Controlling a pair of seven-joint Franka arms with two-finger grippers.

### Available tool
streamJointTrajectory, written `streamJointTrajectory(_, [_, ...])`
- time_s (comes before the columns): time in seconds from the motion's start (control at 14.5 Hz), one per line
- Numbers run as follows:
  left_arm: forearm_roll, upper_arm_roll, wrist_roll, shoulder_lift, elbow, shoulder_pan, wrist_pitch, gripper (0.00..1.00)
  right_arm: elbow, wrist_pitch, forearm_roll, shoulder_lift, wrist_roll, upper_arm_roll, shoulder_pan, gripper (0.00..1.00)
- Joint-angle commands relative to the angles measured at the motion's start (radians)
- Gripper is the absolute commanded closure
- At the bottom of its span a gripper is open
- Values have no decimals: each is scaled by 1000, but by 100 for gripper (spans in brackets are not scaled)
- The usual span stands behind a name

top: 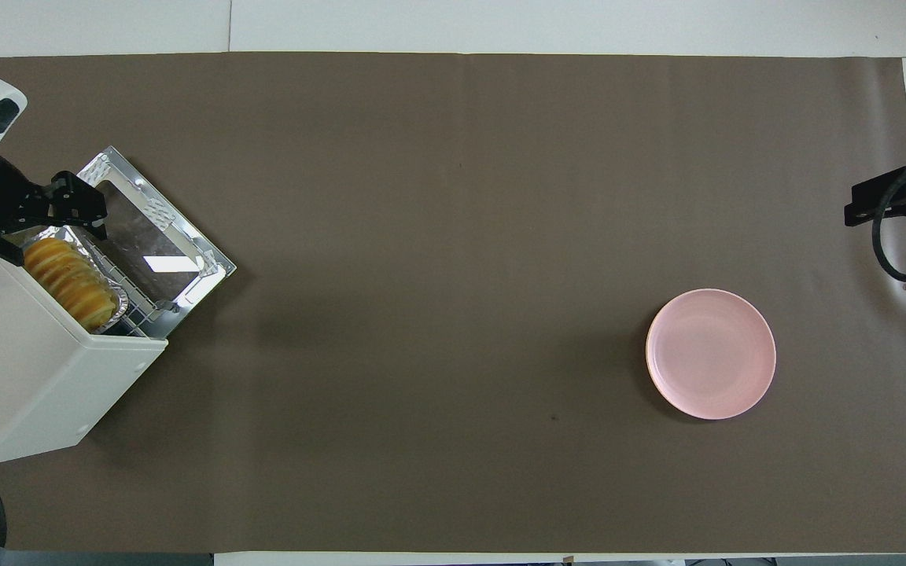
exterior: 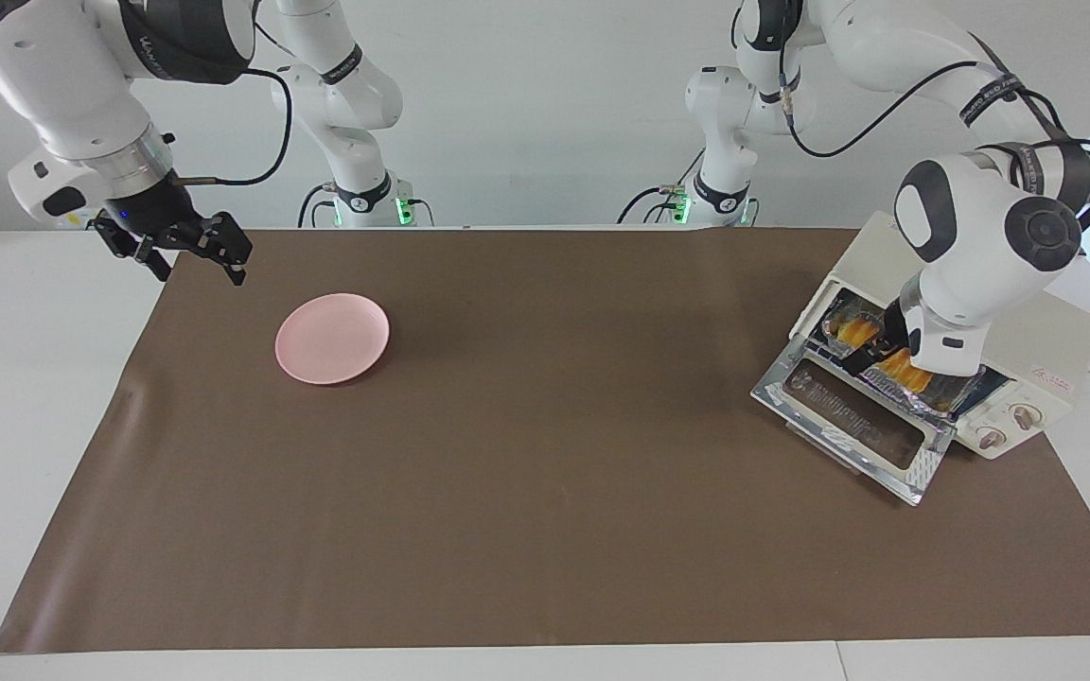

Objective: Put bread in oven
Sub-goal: 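Release the tray and draw the left gripper back from the oven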

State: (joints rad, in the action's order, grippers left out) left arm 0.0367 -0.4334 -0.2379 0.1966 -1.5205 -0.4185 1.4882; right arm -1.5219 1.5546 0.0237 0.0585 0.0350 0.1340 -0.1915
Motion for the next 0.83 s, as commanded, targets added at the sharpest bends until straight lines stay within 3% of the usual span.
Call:
streamJointTrajectory(0.0, [-11,-7,100,-121,-101,3,-14,0,-32,8,12,-29,-1,13,-16,0])
streamJointTrajectory(0.07, [-11,10,144,-173,-142,33,-31,0,-32,8,12,-28,-1,13,-16,0])
streamJointTrajectory(0.28, [-11,181,160,-192,-156,191,-48,0,-32,8,12,-28,-1,13,-16,0])
streamJointTrajectory(0.62, [-11,232,247,-275,-214,239,-52,0,-32,8,12,-28,-1,13,-16,0])
streamJointTrajectory(0.76, [-11,242,244,-267,-210,242,1,0,-32,8,12,-28,-1,13,-16,0])
